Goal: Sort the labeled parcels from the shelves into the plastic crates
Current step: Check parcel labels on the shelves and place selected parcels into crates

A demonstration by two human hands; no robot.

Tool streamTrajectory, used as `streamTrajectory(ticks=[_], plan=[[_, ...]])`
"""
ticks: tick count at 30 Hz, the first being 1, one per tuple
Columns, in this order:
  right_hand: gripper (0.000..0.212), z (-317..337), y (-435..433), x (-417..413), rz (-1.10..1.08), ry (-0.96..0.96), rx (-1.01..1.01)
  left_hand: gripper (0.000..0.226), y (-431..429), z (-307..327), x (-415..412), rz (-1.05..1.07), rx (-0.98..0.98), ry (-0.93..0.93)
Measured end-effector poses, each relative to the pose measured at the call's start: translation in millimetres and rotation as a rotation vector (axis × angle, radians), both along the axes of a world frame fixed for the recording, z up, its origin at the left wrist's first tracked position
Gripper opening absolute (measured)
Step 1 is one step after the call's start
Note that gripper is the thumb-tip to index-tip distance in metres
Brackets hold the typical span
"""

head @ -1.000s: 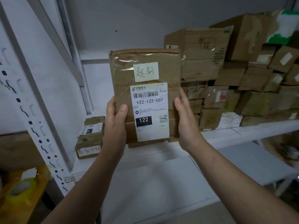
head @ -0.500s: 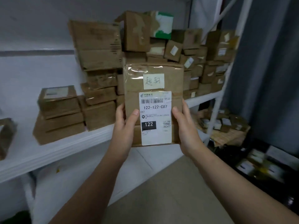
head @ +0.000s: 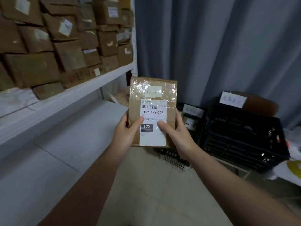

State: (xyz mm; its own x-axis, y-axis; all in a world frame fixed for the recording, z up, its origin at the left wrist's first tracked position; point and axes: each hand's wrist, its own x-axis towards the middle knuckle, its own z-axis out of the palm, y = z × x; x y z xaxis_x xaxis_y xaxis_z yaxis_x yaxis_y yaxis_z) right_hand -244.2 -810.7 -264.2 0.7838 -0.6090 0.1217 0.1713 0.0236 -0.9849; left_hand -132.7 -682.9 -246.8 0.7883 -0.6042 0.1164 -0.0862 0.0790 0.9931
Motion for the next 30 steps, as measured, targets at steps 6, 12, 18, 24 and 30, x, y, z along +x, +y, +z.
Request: streamTrajectory(ticks=[6,12,18,24,30], plan=[[0.068,-42,-74,13,-0.112,0.031,0.092,0.034,-95,-41,33,-0.114,0.111,0.034],[0.072,-63,-169,69,-0.219,0.076,0.151,0.037,-205,-67,103,-0.222,0.185,0.054],[0.063,-82,-246,116,-0.331,0.107,0.206,0.038,-302,-83,161,-0.371,0.300,0.058],[0.060,-114,-318,123,-0.445,0.228,0.266,0.047,-392,-124,180,-0.450,0.436,-0.018],[0.062,-155,-407,121,-0.534,0.377,0.293,0.047,-481,-170,182,-0.552,0.484,0.054]])
